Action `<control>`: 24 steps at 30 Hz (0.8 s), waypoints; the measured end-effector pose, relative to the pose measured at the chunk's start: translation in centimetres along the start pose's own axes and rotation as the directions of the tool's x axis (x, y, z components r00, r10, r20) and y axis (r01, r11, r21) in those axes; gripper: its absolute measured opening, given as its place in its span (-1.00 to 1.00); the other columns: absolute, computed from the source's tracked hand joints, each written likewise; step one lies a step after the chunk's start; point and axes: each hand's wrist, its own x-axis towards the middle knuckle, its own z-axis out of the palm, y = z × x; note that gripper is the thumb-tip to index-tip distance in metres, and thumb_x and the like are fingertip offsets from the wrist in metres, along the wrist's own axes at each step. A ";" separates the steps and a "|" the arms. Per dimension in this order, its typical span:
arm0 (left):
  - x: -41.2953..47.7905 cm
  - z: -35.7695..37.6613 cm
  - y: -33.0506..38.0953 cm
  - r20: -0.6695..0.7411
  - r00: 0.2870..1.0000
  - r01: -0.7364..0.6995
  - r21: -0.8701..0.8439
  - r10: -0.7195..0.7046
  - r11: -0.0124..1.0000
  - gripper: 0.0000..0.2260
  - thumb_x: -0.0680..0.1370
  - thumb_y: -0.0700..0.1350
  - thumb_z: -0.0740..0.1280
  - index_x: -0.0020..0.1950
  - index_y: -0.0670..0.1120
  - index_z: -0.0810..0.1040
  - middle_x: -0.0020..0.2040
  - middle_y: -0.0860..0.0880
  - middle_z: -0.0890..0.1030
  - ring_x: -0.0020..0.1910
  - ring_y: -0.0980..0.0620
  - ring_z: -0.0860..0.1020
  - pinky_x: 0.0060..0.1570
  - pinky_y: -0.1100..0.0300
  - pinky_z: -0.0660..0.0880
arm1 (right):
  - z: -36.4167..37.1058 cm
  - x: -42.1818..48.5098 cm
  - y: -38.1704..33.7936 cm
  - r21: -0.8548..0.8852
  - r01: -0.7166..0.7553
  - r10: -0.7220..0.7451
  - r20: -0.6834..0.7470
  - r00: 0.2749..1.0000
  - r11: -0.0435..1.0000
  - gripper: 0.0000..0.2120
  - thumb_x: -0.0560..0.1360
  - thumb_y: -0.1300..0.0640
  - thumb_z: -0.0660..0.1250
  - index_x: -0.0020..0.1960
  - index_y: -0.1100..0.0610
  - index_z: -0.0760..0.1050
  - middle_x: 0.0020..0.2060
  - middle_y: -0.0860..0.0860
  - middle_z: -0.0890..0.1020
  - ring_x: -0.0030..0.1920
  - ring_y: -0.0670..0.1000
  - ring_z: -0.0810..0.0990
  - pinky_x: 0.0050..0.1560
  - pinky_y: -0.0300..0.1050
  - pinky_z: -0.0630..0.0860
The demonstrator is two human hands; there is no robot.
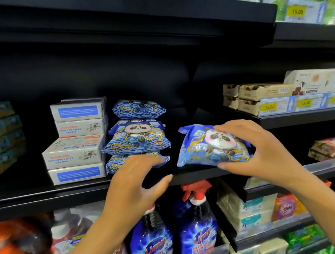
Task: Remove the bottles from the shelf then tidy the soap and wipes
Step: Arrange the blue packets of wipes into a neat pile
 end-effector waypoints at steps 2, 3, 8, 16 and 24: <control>-0.6 0.3 -1.0 0.021 0.999 0.022 0.075 -0.023 0.997 -0.72 0.43 0.12 0.33 -0.08 -0.06 0.65 -0.13 0.11 0.63 -0.11 0.13 0.56 -0.05 0.29 0.43 | 0.6 1.0 0.7 -0.087 -0.064 0.059 -0.051 0.997 0.994 -0.33 0.20 -0.05 0.57 0.27 -0.02 0.47 0.11 -0.12 0.50 0.18 -0.08 0.42 0.14 -0.23 0.36; -0.8 0.4 -1.3 0.034 0.999 0.017 0.095 -0.021 0.995 -0.75 0.43 0.10 0.32 -0.12 -0.06 0.65 -0.18 0.11 0.63 -0.14 0.13 0.55 -0.09 0.27 0.43 | 1.0 1.7 1.0 -0.137 -0.089 0.082 -0.054 0.995 0.987 -0.33 0.21 -0.05 0.57 0.27 -0.02 0.47 0.11 -0.10 0.50 0.17 -0.05 0.41 0.13 -0.16 0.38; -0.9 0.3 -1.9 0.081 0.996 0.041 0.073 -0.046 0.997 -0.80 0.40 0.04 0.30 -0.17 -0.03 0.66 -0.22 0.14 0.63 -0.17 0.17 0.55 -0.11 0.31 0.44 | 3.8 4.9 2.1 -0.249 -0.112 0.152 0.146 0.978 0.962 -0.37 0.30 -0.05 0.51 0.34 -0.04 0.41 0.20 -0.06 0.47 0.25 -0.01 0.33 0.18 -0.15 0.31; -1.1 0.2 -1.7 0.094 0.994 0.048 0.077 -0.055 0.996 -0.81 0.41 0.02 0.29 -0.16 -0.02 0.66 -0.21 0.16 0.62 -0.16 0.20 0.52 -0.11 0.34 0.42 | 8.3 5.8 4.8 -0.317 -0.091 0.151 0.172 0.974 0.944 -0.47 0.49 0.11 0.37 0.42 -0.07 0.32 0.33 -0.08 0.43 0.32 -0.07 0.33 0.24 -0.17 0.38; -1.0 0.2 -1.6 0.087 0.996 0.012 0.088 -0.019 0.996 -0.81 0.43 0.00 0.30 -0.16 -0.05 0.66 -0.22 0.13 0.63 -0.18 0.18 0.52 -0.11 0.34 0.42 | 9.8 7.9 5.2 -0.388 -0.066 0.153 0.197 0.969 0.919 -0.48 0.52 0.14 0.33 0.44 0.00 0.29 0.37 -0.04 0.40 0.36 -0.01 0.31 0.27 -0.11 0.37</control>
